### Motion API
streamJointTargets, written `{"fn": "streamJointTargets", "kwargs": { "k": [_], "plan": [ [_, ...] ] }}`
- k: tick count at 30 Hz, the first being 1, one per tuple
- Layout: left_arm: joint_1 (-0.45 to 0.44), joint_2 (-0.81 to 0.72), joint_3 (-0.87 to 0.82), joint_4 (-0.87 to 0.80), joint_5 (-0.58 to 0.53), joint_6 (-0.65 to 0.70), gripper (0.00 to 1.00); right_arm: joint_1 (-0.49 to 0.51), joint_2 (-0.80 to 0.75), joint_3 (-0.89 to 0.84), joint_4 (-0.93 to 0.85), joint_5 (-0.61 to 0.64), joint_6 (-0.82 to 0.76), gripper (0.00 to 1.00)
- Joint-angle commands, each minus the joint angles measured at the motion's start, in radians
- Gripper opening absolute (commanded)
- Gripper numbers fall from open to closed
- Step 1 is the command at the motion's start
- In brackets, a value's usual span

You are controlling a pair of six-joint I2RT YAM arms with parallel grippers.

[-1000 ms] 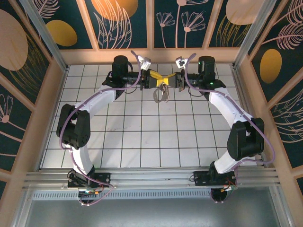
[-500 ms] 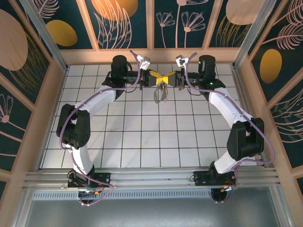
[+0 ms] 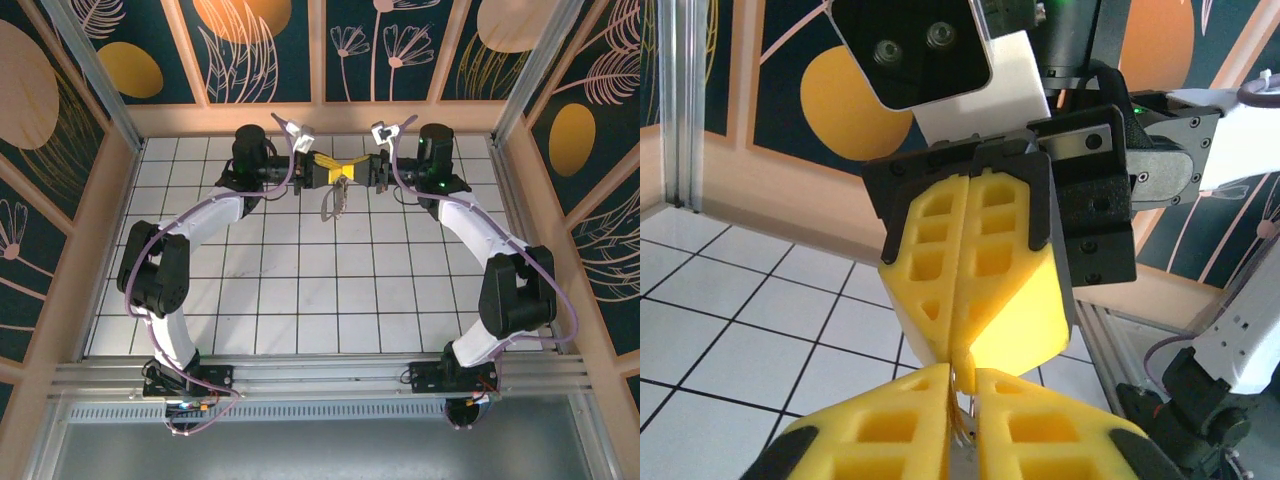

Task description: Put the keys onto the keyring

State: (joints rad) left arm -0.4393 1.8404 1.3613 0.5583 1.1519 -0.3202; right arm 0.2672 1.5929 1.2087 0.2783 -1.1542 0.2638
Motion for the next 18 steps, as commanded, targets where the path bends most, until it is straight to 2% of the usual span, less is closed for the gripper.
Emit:
{"fn": "streamJointTargets", "kwargs": {
  "k": [1,13,18],
  "plan": [
    [-0.022,-0.048,-0.024,0.069,0.062,-0.022,0.15,-0.008,0.001,-0.012,0.185,0.008,0.094,0.00],
    [-0.024,-0.044,-0.025,0.158,0.047,-0.089,0.13,-0.003,0.007,-0.019,0.171,-0.012,0.084,0.00],
    [-0.024,-0.021,-0.016,0.244,0.042,-0.154,0.03,0.008,0.009,-0.006,0.094,-0.031,0.020,0.00]
  ]
}}
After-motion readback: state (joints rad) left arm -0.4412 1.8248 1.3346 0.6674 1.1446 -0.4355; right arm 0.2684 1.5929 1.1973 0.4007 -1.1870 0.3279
